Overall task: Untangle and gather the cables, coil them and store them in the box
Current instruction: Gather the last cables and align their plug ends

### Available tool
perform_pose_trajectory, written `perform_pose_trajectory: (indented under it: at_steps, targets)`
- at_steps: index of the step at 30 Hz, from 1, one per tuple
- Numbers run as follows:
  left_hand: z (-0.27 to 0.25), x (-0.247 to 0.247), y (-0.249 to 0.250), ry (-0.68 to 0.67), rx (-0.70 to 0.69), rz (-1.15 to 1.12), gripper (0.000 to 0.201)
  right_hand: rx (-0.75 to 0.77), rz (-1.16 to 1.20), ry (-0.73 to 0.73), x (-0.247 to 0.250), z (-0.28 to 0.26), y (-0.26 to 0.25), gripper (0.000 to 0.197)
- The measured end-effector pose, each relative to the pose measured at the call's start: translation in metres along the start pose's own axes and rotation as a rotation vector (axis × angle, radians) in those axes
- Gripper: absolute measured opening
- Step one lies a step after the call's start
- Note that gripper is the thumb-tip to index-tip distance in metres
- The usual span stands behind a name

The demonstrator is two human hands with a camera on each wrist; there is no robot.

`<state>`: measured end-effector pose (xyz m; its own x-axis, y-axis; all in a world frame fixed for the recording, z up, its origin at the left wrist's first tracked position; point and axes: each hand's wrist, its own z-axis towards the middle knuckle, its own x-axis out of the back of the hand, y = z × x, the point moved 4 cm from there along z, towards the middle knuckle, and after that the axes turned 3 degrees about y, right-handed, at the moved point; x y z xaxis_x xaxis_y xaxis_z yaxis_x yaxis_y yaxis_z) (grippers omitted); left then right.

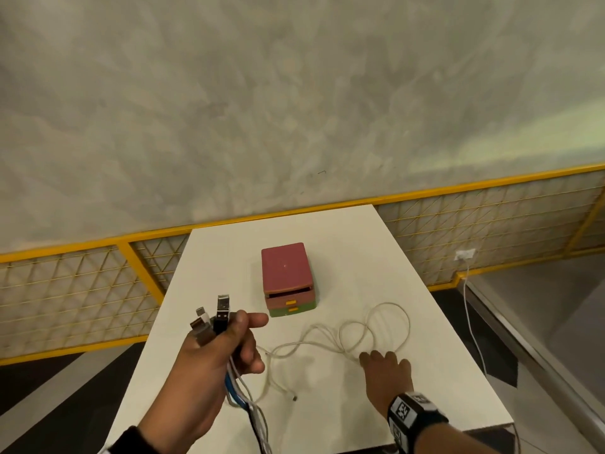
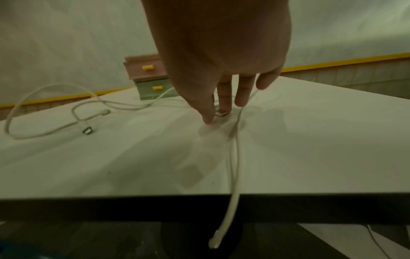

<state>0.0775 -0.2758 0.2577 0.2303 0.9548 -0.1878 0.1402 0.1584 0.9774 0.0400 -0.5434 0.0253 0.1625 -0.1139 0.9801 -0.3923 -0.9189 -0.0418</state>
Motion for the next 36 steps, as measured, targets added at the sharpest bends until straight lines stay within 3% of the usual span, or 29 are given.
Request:
perform_pose_trajectory:
  at_steps: [4,7,9,13,19,23,26,29,32,34,36]
  targets:
    - [0.004,-0.006,-0.008,-0.021,0.034,0.031,0.038,0.067,0.102,0.032,-0.002,0.002,-0.009,0.038]
    - [0.008,-0.013,-0.013,-0.032,0.023,0.088,0.037,0.075,0.432,0.088,0.028,0.01,-0.014,0.028]
    - [0.014,-0.019,-0.013,-0.043,-0.001,0.15,0.034,0.106,0.555,0.144,0.064,0.019,-0.016,0.027]
    - [0.032,-0.03,-0.007,-0.064,-0.039,0.215,0.022,0.235,0.562,0.273,0.153,0.028,-0.016,0.029]
    - [0.065,-0.057,0.003,-0.119,-0.088,0.279,0.021,0.488,0.559,0.257,0.279,-0.001,-0.031,0.026]
    - [0.068,-0.079,0.008,-0.192,-0.065,0.267,0.022,0.544,0.627,0.277,0.317,-0.02,-0.046,0.024]
    - [0.062,-0.091,0.008,-0.291,-0.072,0.231,0.017,0.567,0.821,0.241,0.323,-0.03,-0.057,0.022]
    - [0.059,-0.092,0.008,-0.287,-0.104,0.212,0.015,0.522,0.995,0.26,0.316,-0.032,-0.064,0.025]
    - [0.062,-0.084,0.007,-0.164,-0.091,0.187,0.019,0.306,1.281,0.382,0.297,-0.034,-0.059,0.023]
    - [0.062,-0.079,0.008,-0.092,-0.081,0.164,0.02,0.141,1.491,0.216,0.268,-0.039,-0.062,0.016]
    - [0.06,-0.074,0.009,-0.039,-0.07,0.092,0.02,-0.016,1.623,-0.147,0.228,-0.047,-0.076,0.021]
